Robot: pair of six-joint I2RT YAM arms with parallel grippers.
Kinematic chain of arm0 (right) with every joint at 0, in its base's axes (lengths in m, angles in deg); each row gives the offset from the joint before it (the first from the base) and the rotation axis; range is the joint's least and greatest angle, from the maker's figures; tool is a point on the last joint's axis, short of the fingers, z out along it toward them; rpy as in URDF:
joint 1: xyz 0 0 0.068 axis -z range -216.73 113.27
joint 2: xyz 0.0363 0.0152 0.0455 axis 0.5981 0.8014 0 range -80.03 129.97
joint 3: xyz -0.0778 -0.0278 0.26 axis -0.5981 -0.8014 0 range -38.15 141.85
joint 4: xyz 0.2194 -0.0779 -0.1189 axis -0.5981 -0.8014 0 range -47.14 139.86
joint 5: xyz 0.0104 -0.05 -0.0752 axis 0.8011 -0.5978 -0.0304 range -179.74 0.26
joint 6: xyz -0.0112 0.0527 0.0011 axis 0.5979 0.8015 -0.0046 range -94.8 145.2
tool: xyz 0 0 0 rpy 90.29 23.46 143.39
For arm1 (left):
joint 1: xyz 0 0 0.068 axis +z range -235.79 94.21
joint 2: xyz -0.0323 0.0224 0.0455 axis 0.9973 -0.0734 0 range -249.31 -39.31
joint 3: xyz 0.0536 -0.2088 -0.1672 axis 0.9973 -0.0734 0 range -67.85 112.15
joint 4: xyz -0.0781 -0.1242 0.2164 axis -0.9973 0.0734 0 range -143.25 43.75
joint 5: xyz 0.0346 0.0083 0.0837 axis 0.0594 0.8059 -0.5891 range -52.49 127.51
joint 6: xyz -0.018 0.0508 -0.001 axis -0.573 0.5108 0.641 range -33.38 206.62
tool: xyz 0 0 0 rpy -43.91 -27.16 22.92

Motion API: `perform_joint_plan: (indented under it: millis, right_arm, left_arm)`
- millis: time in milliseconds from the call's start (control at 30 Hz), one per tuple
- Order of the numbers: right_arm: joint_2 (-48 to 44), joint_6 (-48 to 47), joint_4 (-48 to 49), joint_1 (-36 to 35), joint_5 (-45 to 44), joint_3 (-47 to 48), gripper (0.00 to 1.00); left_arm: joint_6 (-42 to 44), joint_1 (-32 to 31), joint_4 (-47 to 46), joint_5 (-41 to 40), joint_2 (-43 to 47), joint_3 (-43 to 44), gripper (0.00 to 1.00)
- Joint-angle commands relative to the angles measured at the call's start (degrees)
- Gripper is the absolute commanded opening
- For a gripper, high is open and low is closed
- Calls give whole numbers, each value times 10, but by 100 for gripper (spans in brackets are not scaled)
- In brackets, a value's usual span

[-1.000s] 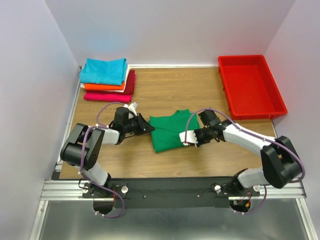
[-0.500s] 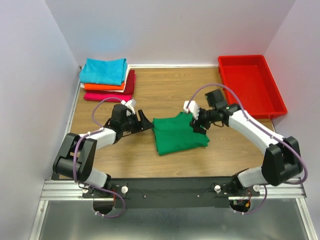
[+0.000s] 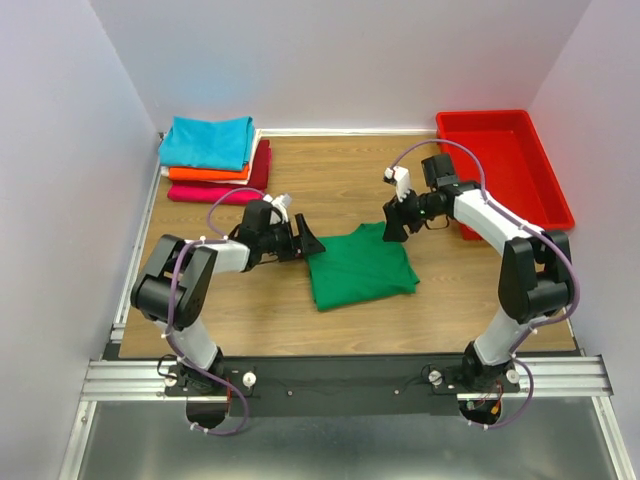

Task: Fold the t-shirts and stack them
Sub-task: Neatly place the folded tshirt to the corner

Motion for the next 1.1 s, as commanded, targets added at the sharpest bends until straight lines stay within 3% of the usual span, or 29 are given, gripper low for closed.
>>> perform_joint_plan:
  millis: [0,133,267,367,500,600,767,867,1067]
  right_arm:
    - [29,69,30,8,10,36,72]
    - [34,87,43,11,15,35,72]
    - [29,97,47,26,37,32,72]
    - [22,98,52,33,51,25,72]
    - [8,101,59,40,64,7,72]
    - [-5,99,63,44,69,-7,72]
    - [-28,94,71,56,82,-28,72]
    - [-35,92,78,68,83,-36,72]
    - [-43,90,82,76,96,-48,72]
  left_arm:
    - [-5,-14,20,4,-42,19,84]
    - [9,-15,41,-36,-55,25,75]
    - [45,-16,78,-60,-65,47,51]
    - [80,-17,94,-70,-72,70,41]
    - [127,-23,112,-87,-77,99,5]
    - [192,-36,129,-126,-52,121,0]
    - [310,-64,142,-271,34,127,0]
    - [399,-90,119,-390,97,112,0]
    - [570,-92,48,-514,146,74,0]
